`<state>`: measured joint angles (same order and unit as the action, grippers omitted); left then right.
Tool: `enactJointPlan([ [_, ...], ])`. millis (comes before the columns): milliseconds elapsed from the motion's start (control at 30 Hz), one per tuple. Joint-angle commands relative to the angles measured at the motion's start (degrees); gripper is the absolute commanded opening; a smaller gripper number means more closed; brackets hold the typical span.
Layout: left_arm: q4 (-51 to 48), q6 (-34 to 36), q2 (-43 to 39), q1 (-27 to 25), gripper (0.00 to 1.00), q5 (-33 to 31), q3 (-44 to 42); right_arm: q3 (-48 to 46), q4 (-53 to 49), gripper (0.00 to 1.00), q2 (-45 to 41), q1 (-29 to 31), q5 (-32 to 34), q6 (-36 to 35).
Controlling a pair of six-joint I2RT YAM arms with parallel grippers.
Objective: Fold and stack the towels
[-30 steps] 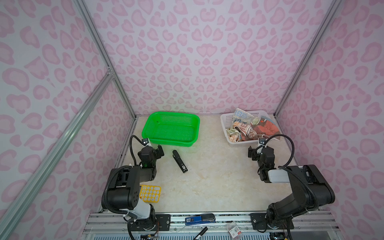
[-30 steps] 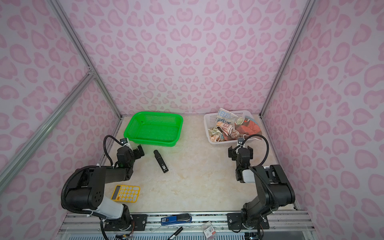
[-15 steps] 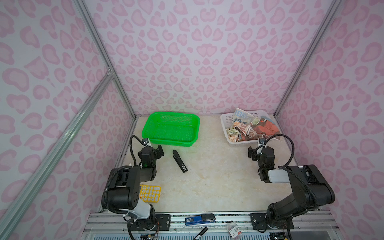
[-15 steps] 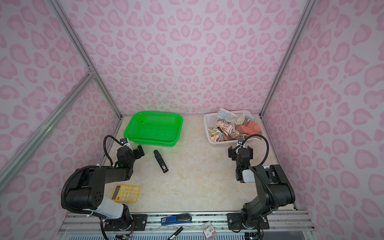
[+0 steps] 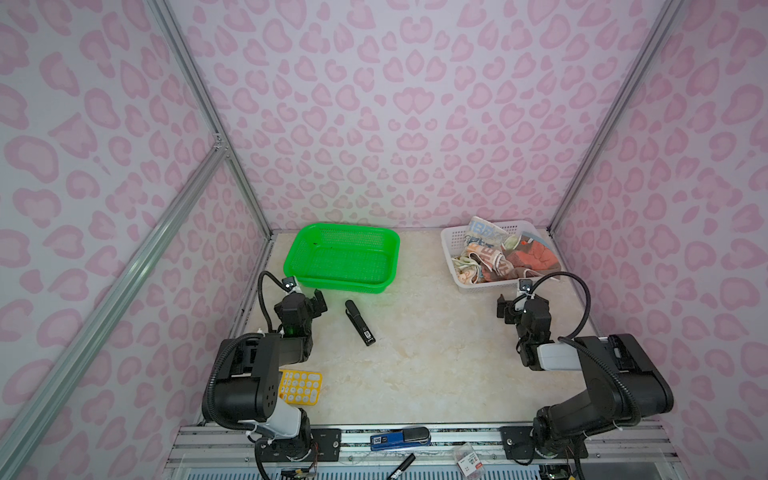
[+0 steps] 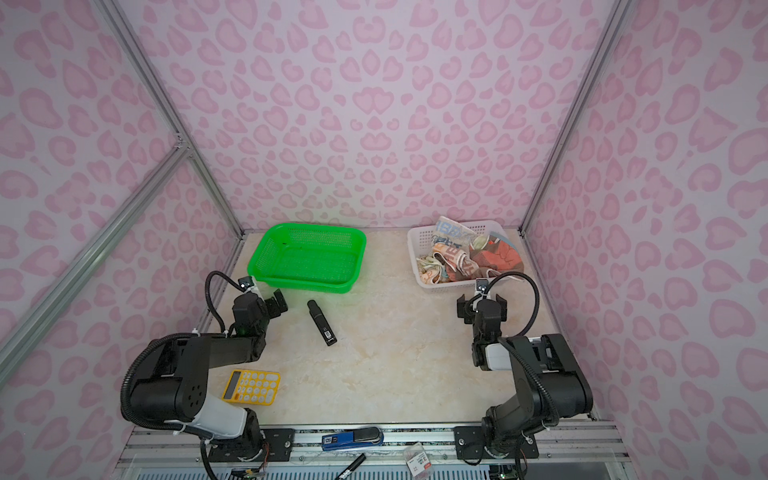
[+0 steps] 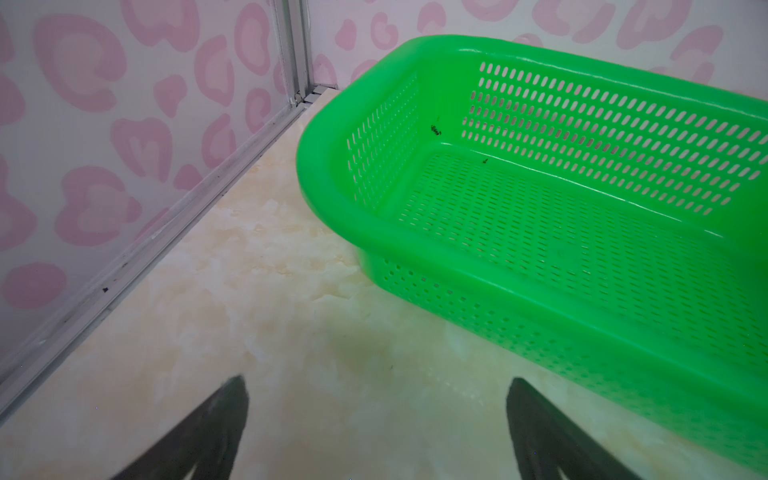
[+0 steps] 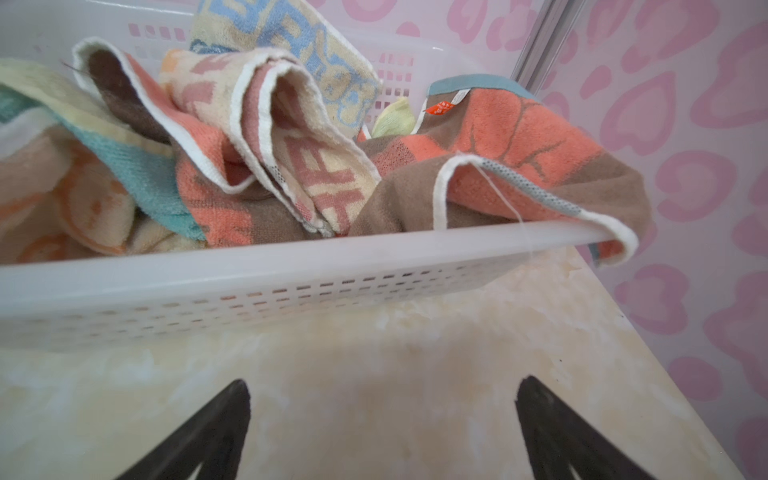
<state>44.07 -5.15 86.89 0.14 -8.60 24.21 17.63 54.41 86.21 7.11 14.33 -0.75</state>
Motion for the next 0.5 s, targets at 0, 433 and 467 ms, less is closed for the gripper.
enactJointPlan([
  [0,-2.44,-1.05,-4.17,0.00,0.98,-2.37,0.09,-1.97,3.14,1.00,-4.04,0.42,-0.20,-0.90],
  [433,-32.14,-2.98,-18.60,-4.64,0.98,2.55,11.79,12.65,-37.72,0.97,-19.16,11.78,4.40,-1.32],
  [467,-34.61,-2.94,-18.41,-5.56,0.98,3.72,13.50,14.65,-40.08,0.97,-18.71,12.69,4.09,-0.93],
])
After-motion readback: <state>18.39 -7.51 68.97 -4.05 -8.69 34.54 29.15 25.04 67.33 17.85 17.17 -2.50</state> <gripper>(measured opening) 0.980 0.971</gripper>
